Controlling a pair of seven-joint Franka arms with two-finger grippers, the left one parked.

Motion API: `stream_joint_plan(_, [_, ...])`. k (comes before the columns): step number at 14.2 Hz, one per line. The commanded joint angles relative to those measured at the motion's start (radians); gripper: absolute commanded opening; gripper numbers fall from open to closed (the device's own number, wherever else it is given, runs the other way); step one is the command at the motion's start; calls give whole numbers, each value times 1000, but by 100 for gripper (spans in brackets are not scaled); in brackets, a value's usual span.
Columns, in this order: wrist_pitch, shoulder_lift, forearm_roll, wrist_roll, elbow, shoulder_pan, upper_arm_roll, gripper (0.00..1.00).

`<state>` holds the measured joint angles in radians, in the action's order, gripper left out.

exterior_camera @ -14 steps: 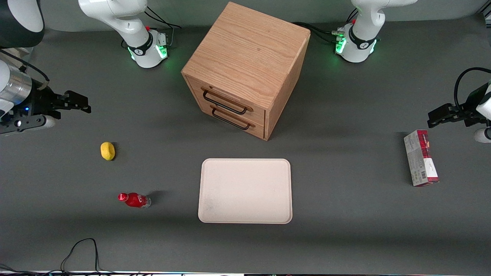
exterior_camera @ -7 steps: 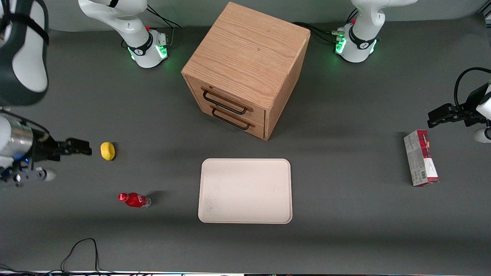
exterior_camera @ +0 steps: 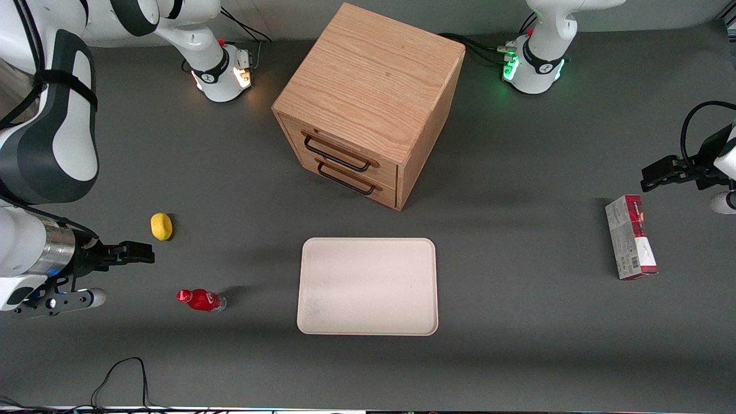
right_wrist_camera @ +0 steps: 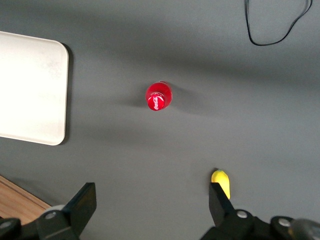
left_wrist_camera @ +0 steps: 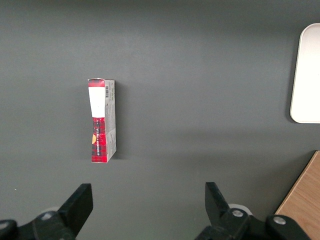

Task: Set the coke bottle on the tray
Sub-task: 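Move the open right gripper down toward the red Coca-Cola bottle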

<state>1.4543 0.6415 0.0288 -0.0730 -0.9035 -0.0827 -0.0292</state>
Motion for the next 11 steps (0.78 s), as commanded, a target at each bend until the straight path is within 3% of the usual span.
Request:
stream_joint_plan(1, [50,79,14,25,41,0,5,100])
stream_joint_plan(7, [210,203,11,44,37,-11,5,99])
stream_joint_plan(11, [224,230,2,42,9,-12,3,99])
